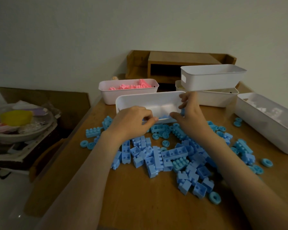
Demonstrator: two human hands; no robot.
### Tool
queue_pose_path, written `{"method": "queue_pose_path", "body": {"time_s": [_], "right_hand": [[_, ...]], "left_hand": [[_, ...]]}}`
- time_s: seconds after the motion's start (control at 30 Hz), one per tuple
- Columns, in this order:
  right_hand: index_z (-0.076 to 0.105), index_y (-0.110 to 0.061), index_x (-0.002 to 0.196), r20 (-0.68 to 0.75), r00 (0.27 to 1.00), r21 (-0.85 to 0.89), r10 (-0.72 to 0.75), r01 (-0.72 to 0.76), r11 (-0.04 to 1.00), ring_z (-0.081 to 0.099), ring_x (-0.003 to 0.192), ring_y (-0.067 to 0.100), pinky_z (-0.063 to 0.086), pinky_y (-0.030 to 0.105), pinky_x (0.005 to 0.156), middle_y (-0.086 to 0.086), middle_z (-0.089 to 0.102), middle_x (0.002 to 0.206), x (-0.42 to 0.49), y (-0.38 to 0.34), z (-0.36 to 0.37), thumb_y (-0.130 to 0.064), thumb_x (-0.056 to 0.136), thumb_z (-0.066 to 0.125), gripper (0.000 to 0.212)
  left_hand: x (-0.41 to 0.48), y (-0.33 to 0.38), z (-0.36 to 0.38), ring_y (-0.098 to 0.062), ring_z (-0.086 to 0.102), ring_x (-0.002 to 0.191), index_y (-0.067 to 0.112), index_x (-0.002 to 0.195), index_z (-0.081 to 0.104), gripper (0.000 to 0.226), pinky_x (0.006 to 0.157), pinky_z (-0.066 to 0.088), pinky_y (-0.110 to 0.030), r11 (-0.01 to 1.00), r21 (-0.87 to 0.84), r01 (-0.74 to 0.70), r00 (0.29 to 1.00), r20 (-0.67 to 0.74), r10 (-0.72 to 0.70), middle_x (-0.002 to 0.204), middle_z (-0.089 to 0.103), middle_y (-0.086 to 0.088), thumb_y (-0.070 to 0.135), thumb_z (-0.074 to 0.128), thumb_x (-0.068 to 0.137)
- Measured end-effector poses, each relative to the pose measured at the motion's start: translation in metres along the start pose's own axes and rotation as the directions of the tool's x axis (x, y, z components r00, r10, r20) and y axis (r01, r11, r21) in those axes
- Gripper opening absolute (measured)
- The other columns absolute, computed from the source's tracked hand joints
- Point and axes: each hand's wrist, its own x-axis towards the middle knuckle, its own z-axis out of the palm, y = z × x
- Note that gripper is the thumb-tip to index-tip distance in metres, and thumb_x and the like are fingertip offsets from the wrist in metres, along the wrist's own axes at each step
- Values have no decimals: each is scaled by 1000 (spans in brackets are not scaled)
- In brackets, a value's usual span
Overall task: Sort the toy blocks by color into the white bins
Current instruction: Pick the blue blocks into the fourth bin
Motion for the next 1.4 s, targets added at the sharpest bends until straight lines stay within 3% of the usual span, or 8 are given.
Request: {"method": "queue_pose_path", "body": {"time_s": [0.37, 0.53, 0.67, 0.8, 0.93, 1.13, 1.27, 1.4], "right_hand": [[34, -8, 94, -21, 998, -26, -57, 57, 998, 45, 91, 30, 43, 39, 80, 17, 42, 99, 0, 3, 0, 8, 67, 44, 33], [35, 0, 126, 137, 991, -42, -2, 8, 999, 34, 110, 9, 28, 11, 91, 6, 37, 123, -3, 3, 0, 0, 89, 55, 42], [47, -10, 120, 171, 982, -88, -84, 100, 991, 44, 112, 16, 32, 16, 90, 0, 43, 117, -2, -9, -8, -10, 86, 62, 36], [61, -22, 98, 495, 860, -3, -124, 145, 989, 50, 83, -3, 37, 4, 73, -13, 55, 94, -9, -35, -12, -14, 88, 60, 13], [63, -23, 109, 702, 702, 24, -121, 147, 989, 47, 85, -11, 36, 6, 75, -22, 49, 91, -22, -46, -3, -20, 90, 60, 20], [54, -27, 127, 760, 642, -29, -104, 193, 981, 45, 116, 10, 34, 21, 97, -7, 50, 130, -24, -36, 11, -13, 95, 49, 35], [49, -31, 130, 766, 642, -108, -37, 185, 977, 47, 101, 6, 33, 19, 87, -14, 48, 110, -24, -33, 9, -20, 97, 46, 34], [55, -24, 117, 704, 710, -110, -22, 138, 984, 52, 95, 11, 37, 20, 81, -10, 53, 100, -24, -32, 7, -23, 94, 52, 23]], "left_hand": [[2, -4, 4, -10, 52, 86, 24, 97, 67, 14, 72, 46, -30, 995, -23, -100, 991, 91, 102, 87, 61, 8, 28, 56, 91], [5, -9, 6, -21, 60, 87, 18, 98, 69, 21, 78, 43, -36, 991, 57, -119, 985, -119, 125, 93, 68, 0, 26, 53, 87], [3, -7, -1, -21, 55, 98, 16, 107, 66, 28, 86, 37, -33, 995, 39, -96, 973, -206, 102, 103, 63, -1, 25, 54, 83], [-1, -2, -14, -15, 52, 93, 20, 101, 65, 23, 84, 44, -32, 995, -80, -57, 988, -148, 45, 96, 61, 2, 15, 53, 82], [-12, 6, -32, -20, 60, 79, 33, 95, 61, 26, 75, 52, -45, 935, -316, 162, 984, 118, -131, 87, 65, -1, 11, 50, 84], [-44, 14, -52, -11, 38, 127, 31, 142, 31, 71, 105, 37, -31, 980, -66, 190, 812, 571, -119, 141, 39, 6, 47, 66, 82], [-68, 14, -29, -17, 17, 139, 32, 149, 1, 103, 114, 17, -40, 982, 178, 59, 840, 523, -145, 152, 14, 9, 71, 58, 72], [-72, 5, -11, -15, 29, 126, 34, 148, 14, 82, 107, 15, -33, 977, 212, -25, 950, 311, -43, 140, 30, 7, 68, 48, 82]]}}
